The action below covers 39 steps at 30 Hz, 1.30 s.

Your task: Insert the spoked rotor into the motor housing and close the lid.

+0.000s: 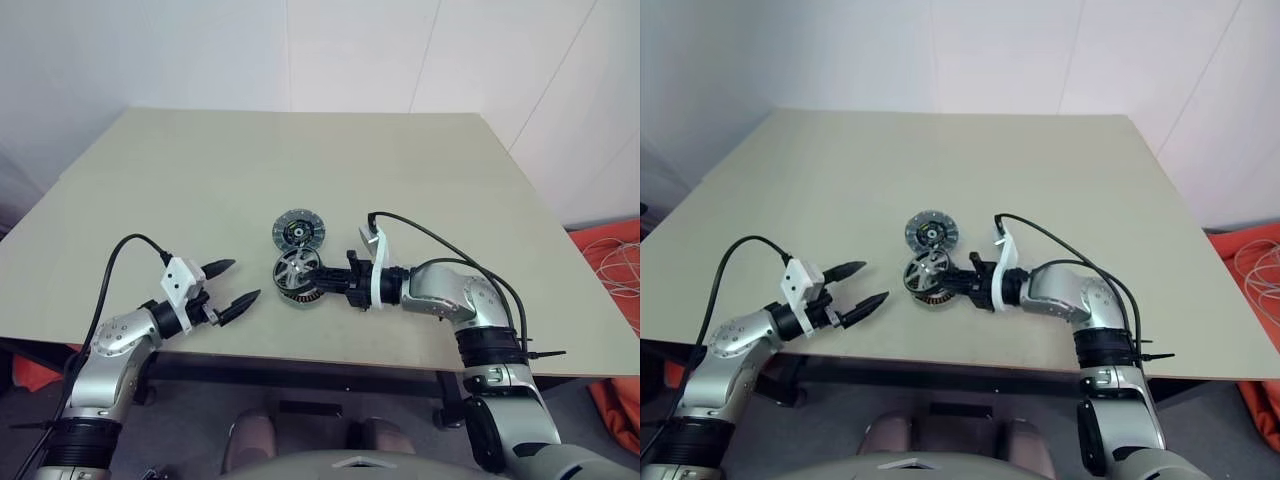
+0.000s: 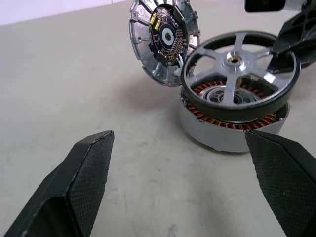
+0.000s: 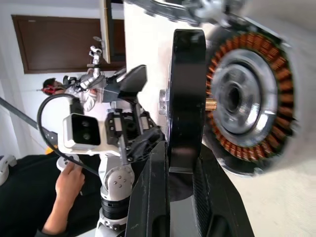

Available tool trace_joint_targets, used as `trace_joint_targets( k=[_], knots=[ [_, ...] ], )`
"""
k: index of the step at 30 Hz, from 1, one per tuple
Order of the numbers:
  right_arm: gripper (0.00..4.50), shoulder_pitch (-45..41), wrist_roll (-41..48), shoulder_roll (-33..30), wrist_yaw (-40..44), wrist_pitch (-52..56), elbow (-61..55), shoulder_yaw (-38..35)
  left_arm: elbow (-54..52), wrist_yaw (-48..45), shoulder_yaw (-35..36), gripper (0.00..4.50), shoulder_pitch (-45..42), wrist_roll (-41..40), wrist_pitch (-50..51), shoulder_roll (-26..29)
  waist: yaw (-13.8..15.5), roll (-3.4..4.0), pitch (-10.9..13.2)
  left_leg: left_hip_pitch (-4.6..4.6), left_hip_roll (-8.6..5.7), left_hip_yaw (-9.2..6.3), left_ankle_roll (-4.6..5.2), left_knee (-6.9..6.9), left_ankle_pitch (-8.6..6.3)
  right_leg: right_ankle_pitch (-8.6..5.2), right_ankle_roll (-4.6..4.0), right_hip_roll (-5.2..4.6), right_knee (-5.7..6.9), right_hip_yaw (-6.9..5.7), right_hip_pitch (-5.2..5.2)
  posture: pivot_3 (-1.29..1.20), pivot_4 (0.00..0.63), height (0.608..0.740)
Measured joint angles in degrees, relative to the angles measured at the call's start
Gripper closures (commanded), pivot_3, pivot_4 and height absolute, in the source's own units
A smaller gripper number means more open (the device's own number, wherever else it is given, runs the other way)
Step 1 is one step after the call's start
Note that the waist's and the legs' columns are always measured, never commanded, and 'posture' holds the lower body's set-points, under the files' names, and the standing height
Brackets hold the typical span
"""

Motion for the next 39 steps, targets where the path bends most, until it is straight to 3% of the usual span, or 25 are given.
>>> trace_joint_targets(
  k=[17,29,33,39],
  knots=[
    [4.16,-0.5,0.0,0.4,-0.1,-1.7,1.9,0.0,-0.4,0.0,0.0,0.00,-0.6,-0.1,0.1,0.1,0.0,-0.02,0.0,0.00,0.00,-0.01,-0.04,0.05,0.02,0.00,0.00,0.00,0.08,0.00,0.00,0.00,0.000,0.740],
    [0.05,-0.5,0.6,-2.2,-0.2,-0.9,-1.6,1.4,-0.3,0.1,0.0,0.00,-0.7,0.0,0.1,0.1,0.0,-0.06,0.0,-0.01,-0.01,-0.01,-0.04,0.12,0.03,0.00,0.01,0.00,0.15,0.01,0.01,0.00,0.000,0.740],
    [0.02,-0.5,0.7,-5.6,0.2,0.1,-4.8,0.2,-0.2,0.0,-0.1,0.00,-1.3,0.0,0.1,0.1,0.4,-0.08,0.0,-0.02,-0.06,-0.06,-0.04,0.19,0.03,0.04,0.08,-0.03,0.14,0.02,0.02,0.00,0.000,0.740],
    [0.02,-3.4,0.7,-17.0,5.6,2.9,-8.3,-0.9,1.6,-0.8,-0.5,0.00,-3.3,0.2,0.0,0.0,0.3,-0.09,-0.1,-0.04,-0.09,-0.06,-0.06,0.23,0.04,0.06,0.13,-0.01,0.16,0.03,0.09,0.00,0.000,0.740]
  ],
)
